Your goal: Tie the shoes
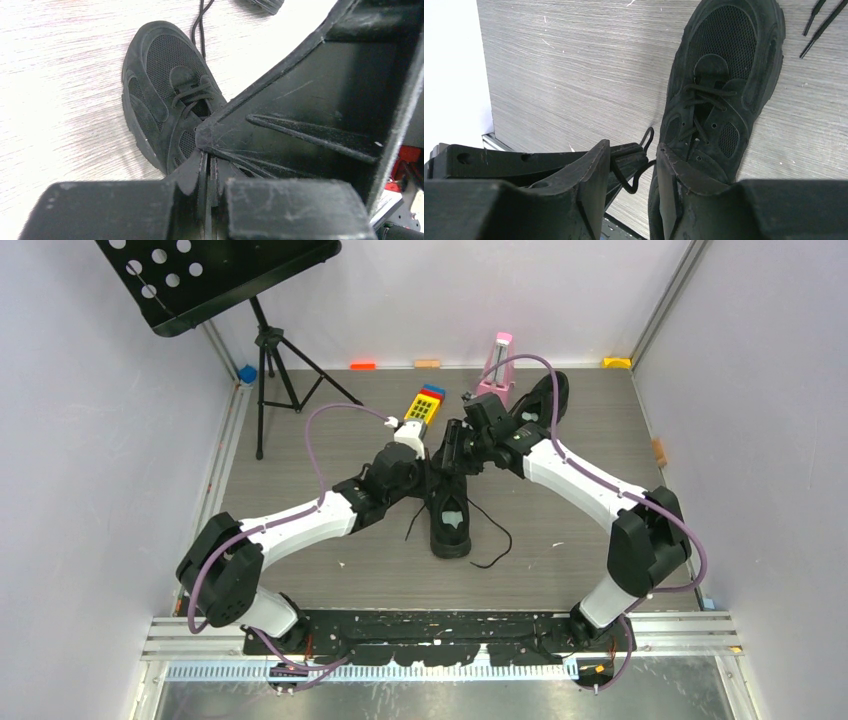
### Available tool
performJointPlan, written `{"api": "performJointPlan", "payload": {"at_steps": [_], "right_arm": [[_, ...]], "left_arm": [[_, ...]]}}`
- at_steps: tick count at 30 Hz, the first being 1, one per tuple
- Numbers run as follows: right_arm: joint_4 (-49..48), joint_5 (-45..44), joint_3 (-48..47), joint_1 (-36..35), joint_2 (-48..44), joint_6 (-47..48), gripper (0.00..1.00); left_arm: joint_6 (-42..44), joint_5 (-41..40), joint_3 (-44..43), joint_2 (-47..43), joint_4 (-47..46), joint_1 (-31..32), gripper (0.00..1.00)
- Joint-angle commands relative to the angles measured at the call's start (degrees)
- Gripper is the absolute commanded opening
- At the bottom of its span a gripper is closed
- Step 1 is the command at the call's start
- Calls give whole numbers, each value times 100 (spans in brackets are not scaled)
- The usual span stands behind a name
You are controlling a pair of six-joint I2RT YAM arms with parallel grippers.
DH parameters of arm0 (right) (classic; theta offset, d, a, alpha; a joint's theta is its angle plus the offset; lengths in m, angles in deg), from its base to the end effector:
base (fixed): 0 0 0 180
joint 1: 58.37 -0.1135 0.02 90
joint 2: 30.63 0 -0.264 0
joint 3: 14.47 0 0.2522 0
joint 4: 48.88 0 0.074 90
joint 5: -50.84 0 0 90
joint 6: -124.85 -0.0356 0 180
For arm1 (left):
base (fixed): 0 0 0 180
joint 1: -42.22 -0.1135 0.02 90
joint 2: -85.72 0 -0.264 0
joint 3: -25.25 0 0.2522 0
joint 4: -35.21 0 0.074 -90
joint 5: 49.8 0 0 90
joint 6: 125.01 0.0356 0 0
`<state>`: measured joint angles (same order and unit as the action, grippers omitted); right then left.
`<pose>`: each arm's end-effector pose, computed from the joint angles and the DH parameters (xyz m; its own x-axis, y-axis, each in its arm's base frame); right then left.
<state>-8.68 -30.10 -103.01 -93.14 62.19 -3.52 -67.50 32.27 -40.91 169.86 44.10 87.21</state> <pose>0.2945 0.2113 0.2819 -0.8581 0.1505 -0.4909 -0.1566 0.8338 0.5294 0.2371 -0.2301 0.2489 -0.5990 -0.1535 -0.7859 0.3455 0.8359 -0.4266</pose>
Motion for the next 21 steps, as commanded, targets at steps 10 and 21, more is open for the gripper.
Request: {"api": "performJointPlan", "payload": {"at_steps": [10, 21], "right_arm": [[-42, 97, 56, -31, -433, -218, 22], [99, -2, 71, -30, -583, -128, 49]], "left_arm": [[66, -60, -238, -138, -60, -26, 0], [87, -87, -215, -201, 12, -26, 0]]}}
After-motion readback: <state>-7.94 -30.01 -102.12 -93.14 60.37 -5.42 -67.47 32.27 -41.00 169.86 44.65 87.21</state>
